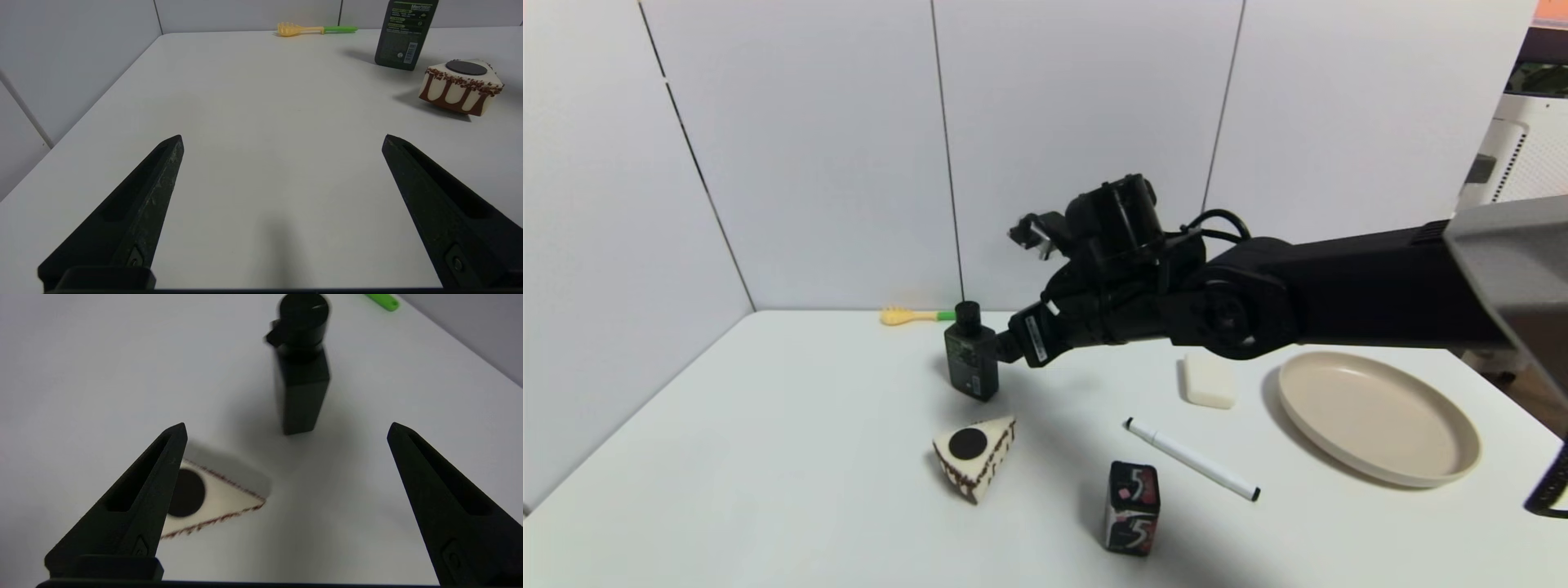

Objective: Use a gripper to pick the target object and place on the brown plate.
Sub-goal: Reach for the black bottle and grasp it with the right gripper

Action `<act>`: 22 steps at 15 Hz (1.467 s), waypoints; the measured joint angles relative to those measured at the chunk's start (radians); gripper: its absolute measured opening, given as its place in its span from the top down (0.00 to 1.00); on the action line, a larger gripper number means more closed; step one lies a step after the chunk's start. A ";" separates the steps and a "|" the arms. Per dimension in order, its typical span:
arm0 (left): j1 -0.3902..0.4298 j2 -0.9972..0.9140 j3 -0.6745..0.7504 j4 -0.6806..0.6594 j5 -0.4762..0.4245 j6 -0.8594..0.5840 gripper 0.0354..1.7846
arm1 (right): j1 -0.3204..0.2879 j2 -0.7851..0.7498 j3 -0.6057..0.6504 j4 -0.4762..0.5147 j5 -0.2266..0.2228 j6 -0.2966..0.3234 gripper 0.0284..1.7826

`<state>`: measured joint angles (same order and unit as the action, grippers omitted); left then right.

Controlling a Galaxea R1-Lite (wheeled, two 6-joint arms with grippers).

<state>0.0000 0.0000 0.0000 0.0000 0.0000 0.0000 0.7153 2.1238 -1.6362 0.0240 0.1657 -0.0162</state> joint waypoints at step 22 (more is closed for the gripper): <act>0.000 0.000 0.000 0.000 0.000 0.000 0.02 | 0.029 0.358 -0.303 -0.118 -0.092 0.044 0.05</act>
<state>0.0000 0.0000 0.0000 0.0000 0.0000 0.0000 0.7443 2.4815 -1.9396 -0.0936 0.0736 0.0274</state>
